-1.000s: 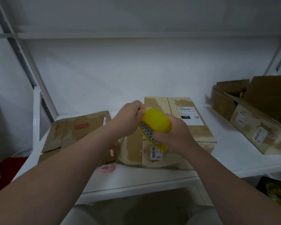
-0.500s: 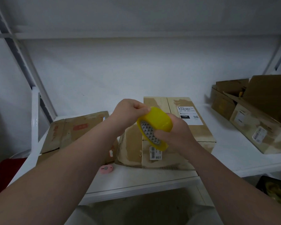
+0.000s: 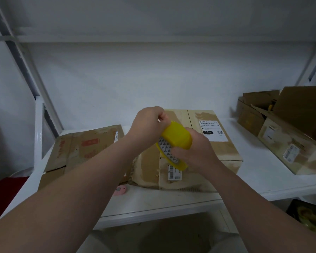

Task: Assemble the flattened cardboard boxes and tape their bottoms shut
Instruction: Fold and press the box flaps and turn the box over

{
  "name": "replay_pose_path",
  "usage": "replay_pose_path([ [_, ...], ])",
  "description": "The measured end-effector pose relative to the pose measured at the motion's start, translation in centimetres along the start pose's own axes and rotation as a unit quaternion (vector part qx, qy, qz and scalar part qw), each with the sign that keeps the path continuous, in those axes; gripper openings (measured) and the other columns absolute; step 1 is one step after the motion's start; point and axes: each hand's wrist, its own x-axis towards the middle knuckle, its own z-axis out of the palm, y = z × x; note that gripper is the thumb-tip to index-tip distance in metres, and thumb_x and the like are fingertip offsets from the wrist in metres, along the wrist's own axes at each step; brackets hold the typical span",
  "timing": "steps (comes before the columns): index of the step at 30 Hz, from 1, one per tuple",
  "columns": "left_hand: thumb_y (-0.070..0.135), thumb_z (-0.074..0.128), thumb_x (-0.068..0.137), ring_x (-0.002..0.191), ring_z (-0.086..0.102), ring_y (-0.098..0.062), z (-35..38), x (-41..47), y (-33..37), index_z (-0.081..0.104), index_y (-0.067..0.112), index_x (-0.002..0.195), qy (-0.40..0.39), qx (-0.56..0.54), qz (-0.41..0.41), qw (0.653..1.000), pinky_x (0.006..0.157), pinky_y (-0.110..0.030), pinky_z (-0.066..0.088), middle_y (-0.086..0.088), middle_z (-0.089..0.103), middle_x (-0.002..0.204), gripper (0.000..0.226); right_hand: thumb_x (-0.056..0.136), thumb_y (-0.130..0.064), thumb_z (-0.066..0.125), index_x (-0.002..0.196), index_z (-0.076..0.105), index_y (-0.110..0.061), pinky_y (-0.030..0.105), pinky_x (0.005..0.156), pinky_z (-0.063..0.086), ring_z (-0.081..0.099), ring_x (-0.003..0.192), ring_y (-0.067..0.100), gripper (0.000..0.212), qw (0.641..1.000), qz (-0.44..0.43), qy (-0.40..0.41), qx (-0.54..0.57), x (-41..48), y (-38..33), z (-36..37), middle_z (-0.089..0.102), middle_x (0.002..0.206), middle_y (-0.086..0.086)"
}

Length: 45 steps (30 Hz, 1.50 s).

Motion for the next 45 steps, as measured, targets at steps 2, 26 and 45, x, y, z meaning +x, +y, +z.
replay_pose_path([
  [2,0.012,0.056,0.091,0.081,0.055,-0.015,0.1,-0.7,-0.2,0.066,0.008,0.087,0.022,0.001,0.035,0.999,0.072,-0.029,0.045,0.0,0.063,0.087,0.011,0.069,-0.023,0.071,0.08,0.051,-0.032,0.022,0.054,0.043,0.056,0.066,0.007,0.025,1.0,0.0,-0.003,-0.004,-0.1,0.0,0.0,0.059,0.077,-0.008],
  [26,0.004,0.059,0.086,0.068,0.053,-0.02,-1.8,-1.3,-0.2,0.05,0.006,0.074,-0.06,-0.166,-0.207,0.962,0.068,-0.04,0.057,-0.008,0.047,0.076,0.015,0.063,-0.03,0.069,0.088,0.054,-0.032,0.035,0.067,0.054,0.061,0.074,0.011,0.029,0.997,0.011,-0.018,-0.071,-0.3,-0.5,0.7,0.062,0.082,-0.009],
  [45,0.001,0.046,0.09,0.076,0.041,-0.017,-2.7,-0.2,-0.8,0.045,0.016,0.092,-0.139,0.353,0.147,0.913,0.067,-0.029,0.036,0.002,0.038,0.078,0.016,0.072,-0.017,0.069,0.082,0.051,-0.033,0.039,0.071,0.055,0.062,0.076,0.017,0.025,0.995,-0.002,-0.028,-0.095,-0.1,-0.4,0.6,0.061,0.08,-0.008],
])
